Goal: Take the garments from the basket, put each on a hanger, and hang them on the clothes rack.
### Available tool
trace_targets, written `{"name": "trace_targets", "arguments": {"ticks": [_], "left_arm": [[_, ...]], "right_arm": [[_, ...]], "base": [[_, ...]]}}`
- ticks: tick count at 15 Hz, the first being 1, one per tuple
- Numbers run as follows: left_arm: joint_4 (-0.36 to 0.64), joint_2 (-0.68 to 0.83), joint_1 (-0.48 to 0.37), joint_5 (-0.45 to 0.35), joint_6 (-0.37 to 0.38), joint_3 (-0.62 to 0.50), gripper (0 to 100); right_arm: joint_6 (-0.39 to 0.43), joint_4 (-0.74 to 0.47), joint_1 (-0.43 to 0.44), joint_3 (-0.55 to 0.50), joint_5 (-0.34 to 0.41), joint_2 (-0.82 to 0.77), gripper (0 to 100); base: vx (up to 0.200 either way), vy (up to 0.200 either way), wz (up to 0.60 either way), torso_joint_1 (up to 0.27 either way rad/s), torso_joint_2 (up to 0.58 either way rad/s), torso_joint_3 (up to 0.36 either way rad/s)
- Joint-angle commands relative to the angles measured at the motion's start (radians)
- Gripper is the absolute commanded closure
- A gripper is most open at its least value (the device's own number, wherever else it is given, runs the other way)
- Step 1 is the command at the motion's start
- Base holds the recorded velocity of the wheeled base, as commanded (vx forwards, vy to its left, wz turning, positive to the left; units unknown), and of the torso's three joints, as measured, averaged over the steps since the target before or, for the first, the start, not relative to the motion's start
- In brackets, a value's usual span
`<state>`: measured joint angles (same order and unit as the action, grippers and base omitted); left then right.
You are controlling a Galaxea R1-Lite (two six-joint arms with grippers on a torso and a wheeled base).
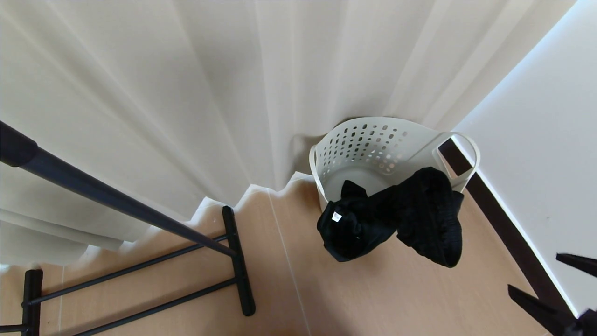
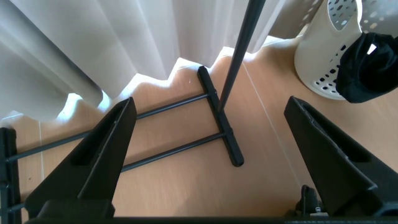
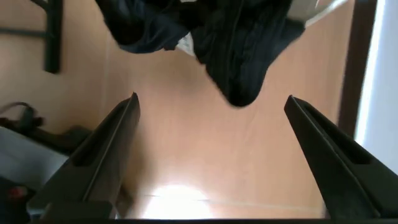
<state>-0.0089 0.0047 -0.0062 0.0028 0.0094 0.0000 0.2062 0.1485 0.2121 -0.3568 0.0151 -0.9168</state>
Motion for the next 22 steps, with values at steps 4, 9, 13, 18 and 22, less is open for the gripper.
{"name": "trace_targets", "arguments": {"ticks": [4, 9, 13, 18, 22], "left_arm": [[0.0, 0.001, 0.0, 0.002, 0.0, 0.0, 0], [0.0, 0.001, 0.0, 0.002, 0.0, 0.0, 0], [0.0, 0.001, 0.0, 0.0, 0.0, 0.0, 0], [0.0, 0.001, 0.0, 0.002, 0.0, 0.0, 0], [0.0, 0.001, 0.0, 0.002, 0.001, 0.0, 0]], "right_arm": [[0.447, 0.013, -0.05, -0.422, -0.011, -0.553, 0], [0.759, 0.028, -0.129, -0.669, -0.199, -0.883, 0], [0.763, 0.166, -0.128, -0.751, -0.236, -1.025, 0], [0.756, 0.189, -0.129, -0.837, -0.225, -1.077, 0], [0.748, 0.203, -0.126, -0.849, -0.215, -1.08, 0]], "base": [[0.0, 0.0, 0.0, 0.0, 0.0, 0.0], [0.0, 0.0, 0.0, 0.0, 0.0, 0.0], [0.0, 0.0, 0.0, 0.0, 0.0, 0.0], [0.0, 0.0, 0.0, 0.0, 0.0, 0.0], [0.0, 0.0, 0.0, 0.0, 0.0, 0.0]]}}
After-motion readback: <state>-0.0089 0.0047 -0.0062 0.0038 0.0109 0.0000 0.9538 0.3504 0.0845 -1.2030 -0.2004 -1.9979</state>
